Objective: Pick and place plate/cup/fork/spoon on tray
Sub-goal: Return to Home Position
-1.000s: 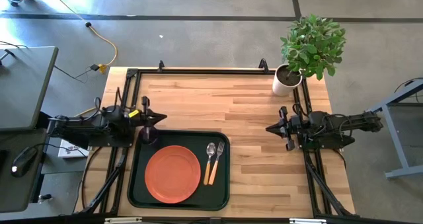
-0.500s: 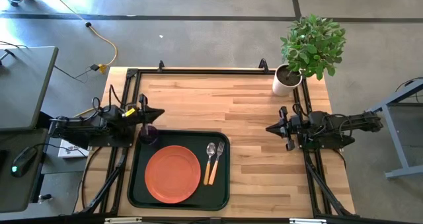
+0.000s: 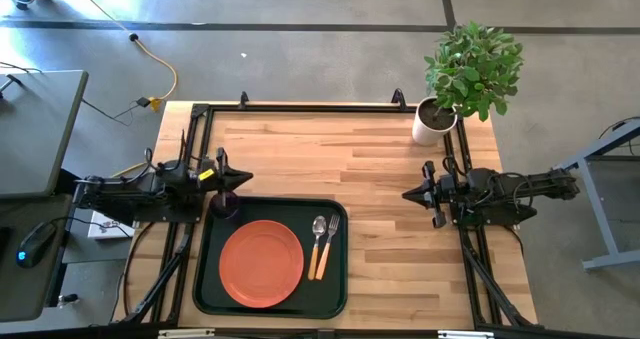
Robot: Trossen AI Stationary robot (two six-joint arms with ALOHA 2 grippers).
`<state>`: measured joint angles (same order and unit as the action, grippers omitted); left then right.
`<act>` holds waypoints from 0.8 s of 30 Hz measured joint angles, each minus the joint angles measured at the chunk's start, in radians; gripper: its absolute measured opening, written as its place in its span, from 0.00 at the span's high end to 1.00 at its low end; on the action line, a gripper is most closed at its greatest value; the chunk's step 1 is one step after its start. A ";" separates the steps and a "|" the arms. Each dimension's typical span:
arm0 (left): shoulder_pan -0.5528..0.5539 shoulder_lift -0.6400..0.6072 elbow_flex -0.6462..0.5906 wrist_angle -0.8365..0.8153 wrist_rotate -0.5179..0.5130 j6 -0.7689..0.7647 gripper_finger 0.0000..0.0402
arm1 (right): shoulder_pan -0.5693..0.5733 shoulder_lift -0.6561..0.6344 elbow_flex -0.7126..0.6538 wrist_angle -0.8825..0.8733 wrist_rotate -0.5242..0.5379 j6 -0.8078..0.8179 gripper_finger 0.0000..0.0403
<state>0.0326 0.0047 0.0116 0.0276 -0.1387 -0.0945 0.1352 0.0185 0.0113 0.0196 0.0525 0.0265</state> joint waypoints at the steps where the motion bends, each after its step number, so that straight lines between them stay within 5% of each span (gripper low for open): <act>1: 0.000 0.004 0.000 0.001 0.003 0.019 1.00 | 0.000 0.000 0.000 0.000 0.000 0.000 0.97; 24: 0.000 0.012 0.000 0.001 0.008 0.080 1.00 | 0.000 0.000 0.000 0.000 0.000 0.000 0.97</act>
<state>0.0326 0.0166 0.0116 0.0284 -0.1310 -0.0147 0.1352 0.0185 0.0109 0.0196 0.0528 0.0265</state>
